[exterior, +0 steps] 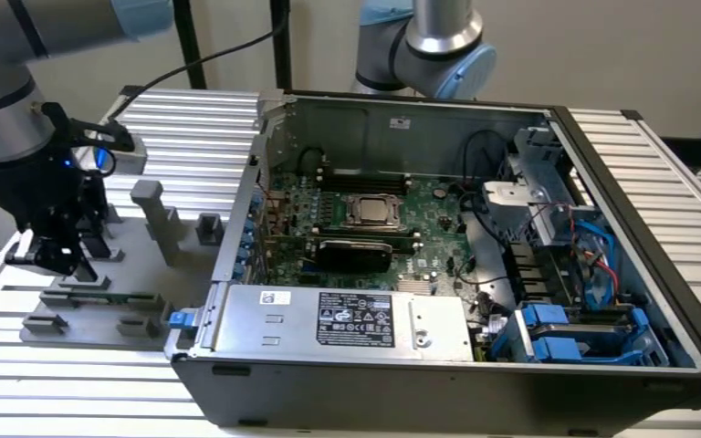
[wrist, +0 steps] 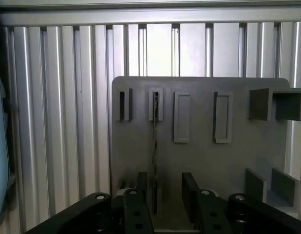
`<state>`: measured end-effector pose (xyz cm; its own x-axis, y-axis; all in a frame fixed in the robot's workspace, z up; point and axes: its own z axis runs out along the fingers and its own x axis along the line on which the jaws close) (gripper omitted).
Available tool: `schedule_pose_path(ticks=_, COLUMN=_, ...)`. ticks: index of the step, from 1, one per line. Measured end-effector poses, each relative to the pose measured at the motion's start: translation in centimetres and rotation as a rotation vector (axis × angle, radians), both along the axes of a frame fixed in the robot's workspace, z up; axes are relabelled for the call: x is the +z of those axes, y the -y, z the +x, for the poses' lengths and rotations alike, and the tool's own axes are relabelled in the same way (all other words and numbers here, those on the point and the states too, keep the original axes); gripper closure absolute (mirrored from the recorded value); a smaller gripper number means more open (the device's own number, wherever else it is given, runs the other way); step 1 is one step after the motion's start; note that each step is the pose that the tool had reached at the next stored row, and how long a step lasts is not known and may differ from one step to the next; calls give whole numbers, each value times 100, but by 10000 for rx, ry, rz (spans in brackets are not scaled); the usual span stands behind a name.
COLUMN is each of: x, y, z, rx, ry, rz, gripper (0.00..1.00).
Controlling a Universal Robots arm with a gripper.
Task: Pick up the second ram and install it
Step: 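Pick up the second ram and move it above second insertion slot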
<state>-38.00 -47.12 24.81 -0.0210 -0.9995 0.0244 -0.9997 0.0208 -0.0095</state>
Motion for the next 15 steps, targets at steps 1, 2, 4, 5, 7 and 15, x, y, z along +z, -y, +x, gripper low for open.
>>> schedule_pose_path(ticks=1, x=-17, y=2, z=0, rx=0, ry=-1, rz=0, gripper=58)
schedule_pose_path(ticks=2, x=-36, y=4, z=0, rx=0, ry=0, rz=0, gripper=58)
schedule_pose_path(ticks=4, x=-72, y=8, z=1, rx=0, ry=1, rz=1, gripper=58)
schedule_pose_path(ticks=5, x=-90, y=10, z=1, rx=0, ry=0, rz=0, gripper=58)
schedule_pose_path(ticks=7, x=-126, y=15, z=2, rx=1, ry=0, rz=0, gripper=58)
schedule_pose_path(ticks=15, x=-271, y=54, z=1, rx=1, ry=-1, rz=-1, gripper=58)
